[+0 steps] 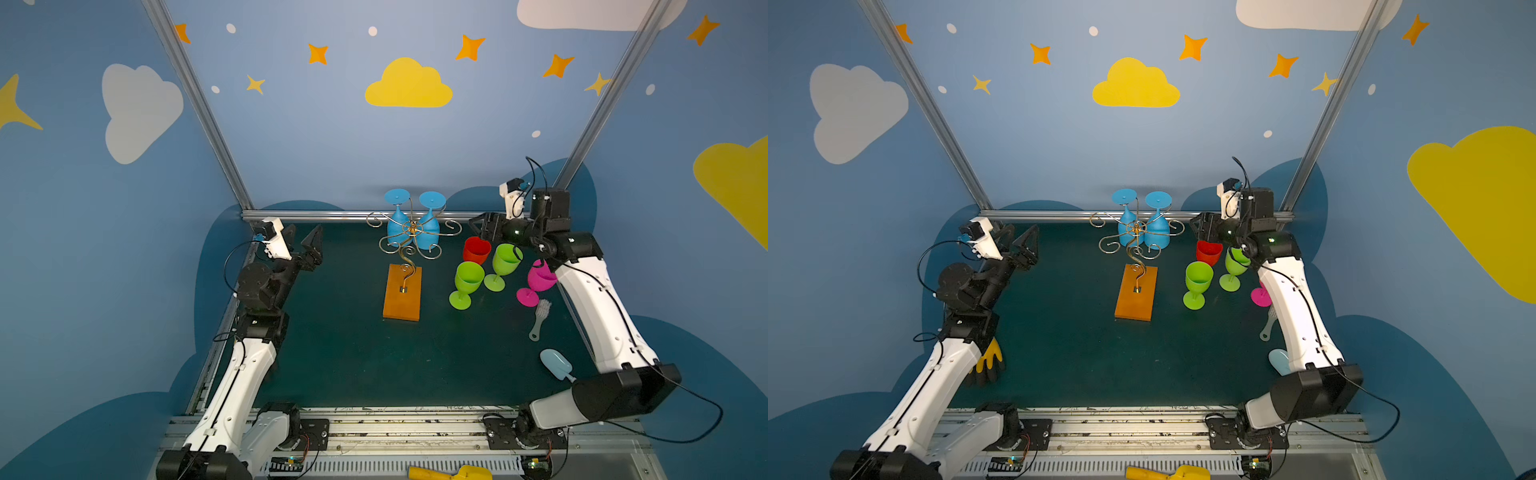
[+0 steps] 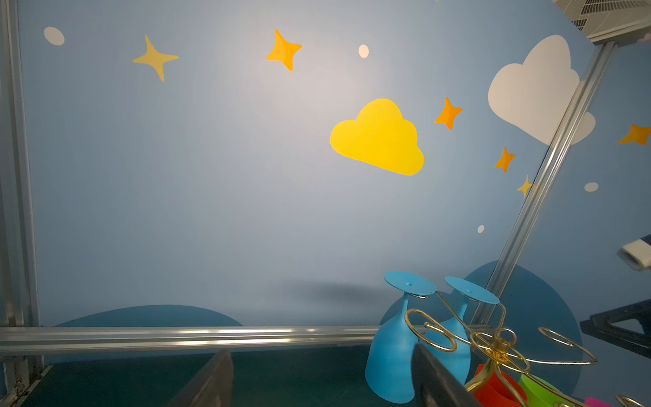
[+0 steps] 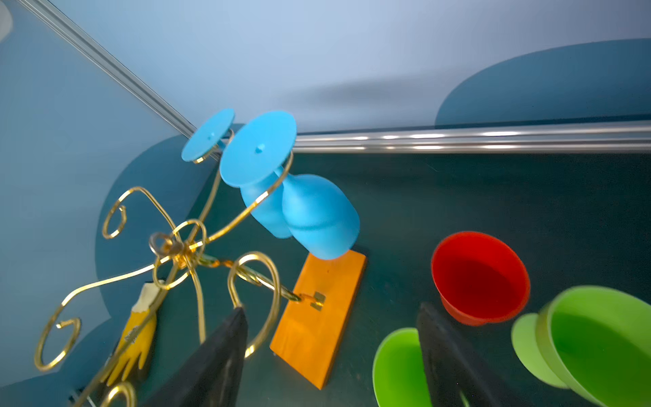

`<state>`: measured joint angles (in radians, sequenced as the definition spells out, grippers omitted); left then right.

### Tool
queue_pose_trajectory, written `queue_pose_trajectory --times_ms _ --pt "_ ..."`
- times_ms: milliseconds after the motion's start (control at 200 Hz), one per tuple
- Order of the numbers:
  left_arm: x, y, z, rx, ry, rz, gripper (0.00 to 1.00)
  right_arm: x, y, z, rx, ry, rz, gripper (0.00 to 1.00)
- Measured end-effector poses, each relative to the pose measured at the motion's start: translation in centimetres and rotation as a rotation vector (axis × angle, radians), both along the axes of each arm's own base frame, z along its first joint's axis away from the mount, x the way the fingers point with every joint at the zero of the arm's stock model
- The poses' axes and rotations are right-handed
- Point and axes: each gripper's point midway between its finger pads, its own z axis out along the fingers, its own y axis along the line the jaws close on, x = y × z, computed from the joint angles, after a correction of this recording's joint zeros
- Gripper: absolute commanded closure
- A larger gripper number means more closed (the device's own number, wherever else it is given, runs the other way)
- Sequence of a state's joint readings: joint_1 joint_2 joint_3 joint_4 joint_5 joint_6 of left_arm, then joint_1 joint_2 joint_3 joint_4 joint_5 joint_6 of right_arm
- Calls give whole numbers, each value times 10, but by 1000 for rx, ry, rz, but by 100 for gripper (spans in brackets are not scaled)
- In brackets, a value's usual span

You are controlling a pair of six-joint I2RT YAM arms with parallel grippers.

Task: Take the wine glass off the wine glass rack
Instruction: Place the wine glass at the middle-right of the table, then pick up the wine glass from the wine glass rack.

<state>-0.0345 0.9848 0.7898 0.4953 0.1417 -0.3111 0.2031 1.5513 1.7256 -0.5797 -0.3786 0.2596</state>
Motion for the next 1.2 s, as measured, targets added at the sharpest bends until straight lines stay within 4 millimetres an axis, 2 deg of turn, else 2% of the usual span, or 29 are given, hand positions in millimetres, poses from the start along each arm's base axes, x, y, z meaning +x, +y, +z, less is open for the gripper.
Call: queue_pose_trajectory --times_ms 225,345,671,896,1046,1121,1201 --pt "-2 0 2 0 -5 0 22 44 20 -2 44 1 51 23" --pt "-1 0 2 0 -5 1 22 60 31 -4 56 4 82 23" --pt "-1 1 2 -1 -5 3 22 75 65 -2 72 -4 158 23" --pt "-1 2 2 -4 -4 5 22 87 77 0 62 -7 167 24" --pt "-1 3 2 -4 -4 6 22 94 80 -14 34 23 158 31" --pt "-1 3 2 -4 -4 7 22 95 81 -22 24 45 152 41" --pt "-1 3 2 -5 -4 7 22 96 80 -22 18 38 150 51"
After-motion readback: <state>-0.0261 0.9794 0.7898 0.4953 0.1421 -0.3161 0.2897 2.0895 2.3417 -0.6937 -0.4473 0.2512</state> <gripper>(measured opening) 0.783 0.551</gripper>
